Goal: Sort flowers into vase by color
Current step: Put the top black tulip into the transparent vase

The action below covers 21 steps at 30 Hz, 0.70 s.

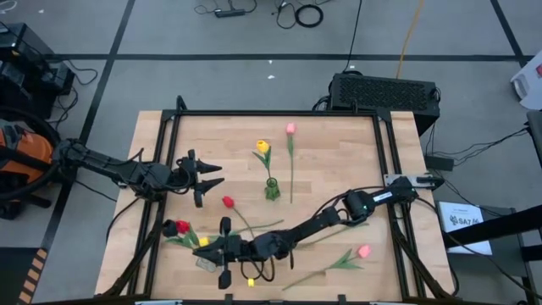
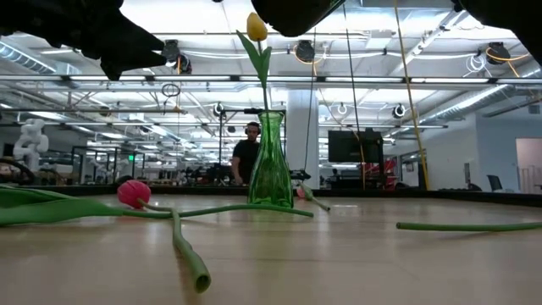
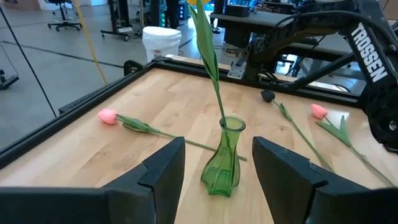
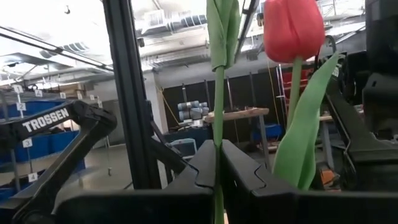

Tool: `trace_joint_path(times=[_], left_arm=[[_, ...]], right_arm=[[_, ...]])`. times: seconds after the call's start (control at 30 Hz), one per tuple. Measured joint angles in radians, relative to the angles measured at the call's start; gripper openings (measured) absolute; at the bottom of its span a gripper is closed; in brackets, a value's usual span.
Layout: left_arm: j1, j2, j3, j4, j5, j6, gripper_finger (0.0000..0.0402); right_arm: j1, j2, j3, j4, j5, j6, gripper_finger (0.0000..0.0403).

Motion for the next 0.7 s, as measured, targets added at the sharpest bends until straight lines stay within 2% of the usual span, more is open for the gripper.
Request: trace_joint_path(times=[0.7], left_arm=[[0.000, -0.002, 0.000, -0.001, 0.040, -0.001, 0.0196]], right_arm=[[-0.005, 0.000, 0.000, -0.062, 0.032, 0.105, 0.0048]])
